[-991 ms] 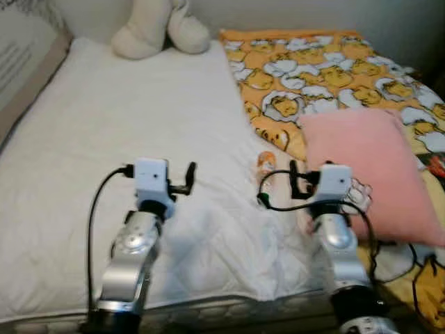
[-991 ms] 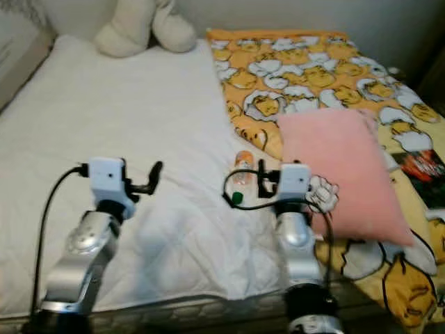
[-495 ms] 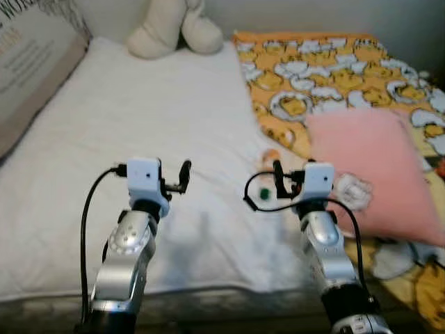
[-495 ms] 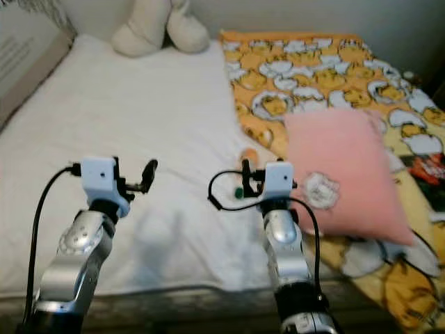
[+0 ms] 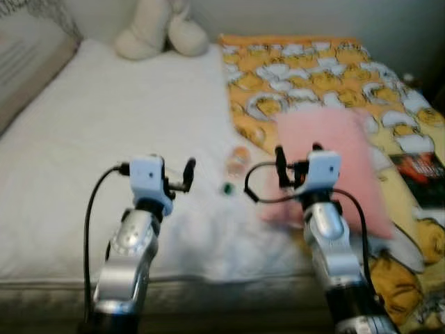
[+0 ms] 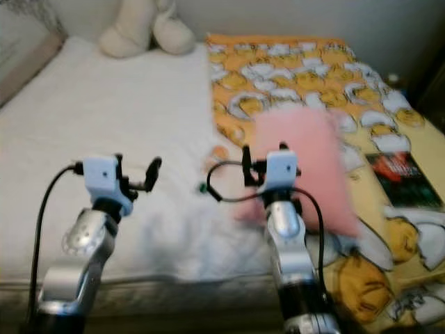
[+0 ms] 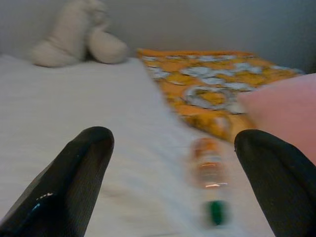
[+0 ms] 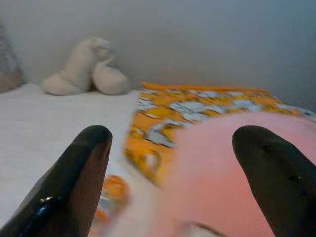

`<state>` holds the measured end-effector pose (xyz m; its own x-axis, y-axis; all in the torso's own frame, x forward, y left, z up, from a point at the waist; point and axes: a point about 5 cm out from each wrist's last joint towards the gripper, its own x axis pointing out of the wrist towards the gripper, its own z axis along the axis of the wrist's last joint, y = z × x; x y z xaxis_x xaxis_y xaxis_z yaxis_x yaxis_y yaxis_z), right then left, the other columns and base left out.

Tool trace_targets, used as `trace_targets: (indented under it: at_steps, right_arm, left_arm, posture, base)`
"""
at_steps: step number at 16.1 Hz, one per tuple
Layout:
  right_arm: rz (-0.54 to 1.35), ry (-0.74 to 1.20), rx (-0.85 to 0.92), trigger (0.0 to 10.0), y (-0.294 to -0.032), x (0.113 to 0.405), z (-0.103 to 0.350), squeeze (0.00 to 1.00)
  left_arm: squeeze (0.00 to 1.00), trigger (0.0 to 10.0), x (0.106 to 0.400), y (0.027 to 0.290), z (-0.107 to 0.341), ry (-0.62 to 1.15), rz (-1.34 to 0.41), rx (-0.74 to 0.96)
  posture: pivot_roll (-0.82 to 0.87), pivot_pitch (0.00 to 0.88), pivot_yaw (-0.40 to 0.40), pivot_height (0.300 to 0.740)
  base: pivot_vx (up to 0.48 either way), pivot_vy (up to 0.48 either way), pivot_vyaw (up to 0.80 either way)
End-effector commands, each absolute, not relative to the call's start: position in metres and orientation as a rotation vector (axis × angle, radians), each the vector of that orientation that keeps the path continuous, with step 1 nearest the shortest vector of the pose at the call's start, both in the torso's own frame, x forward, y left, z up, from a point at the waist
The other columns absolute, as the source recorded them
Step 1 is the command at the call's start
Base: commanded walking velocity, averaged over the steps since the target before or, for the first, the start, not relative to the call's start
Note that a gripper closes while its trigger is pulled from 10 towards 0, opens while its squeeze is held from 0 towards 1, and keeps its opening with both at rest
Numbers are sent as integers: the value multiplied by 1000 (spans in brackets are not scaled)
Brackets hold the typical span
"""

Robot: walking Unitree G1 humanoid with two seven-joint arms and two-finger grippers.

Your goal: Clean up the room

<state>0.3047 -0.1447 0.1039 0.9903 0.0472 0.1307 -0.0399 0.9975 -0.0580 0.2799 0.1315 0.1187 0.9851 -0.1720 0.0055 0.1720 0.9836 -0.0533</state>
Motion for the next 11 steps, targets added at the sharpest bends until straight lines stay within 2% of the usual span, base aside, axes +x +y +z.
trace_targets:
  at_steps: [1, 5, 11]
  right_arm:
    - [37, -151, -53, 10000, -145, 305, 112, 0]
    - [39, -146, -54, 10000, -145, 303, 111, 0]
    - [42, -114, -55, 10000, -145, 300, 107, 0]
  left_arm:
    - [0, 10000, 283, 128, 123, -14, -202, -45]
    - [0, 10000, 286, 131, 121, 4, -190, -47]
    - [0, 10000, 294, 135, 120, 19, -185, -38]
  posture:
    - [-24, 0, 20, 740]
    - [-30, 0, 26, 740]
    - [-42, 0, 33, 740]
  base:
    - [431, 0, 0]
    - [425, 0, 0]
    - [0, 0, 0]
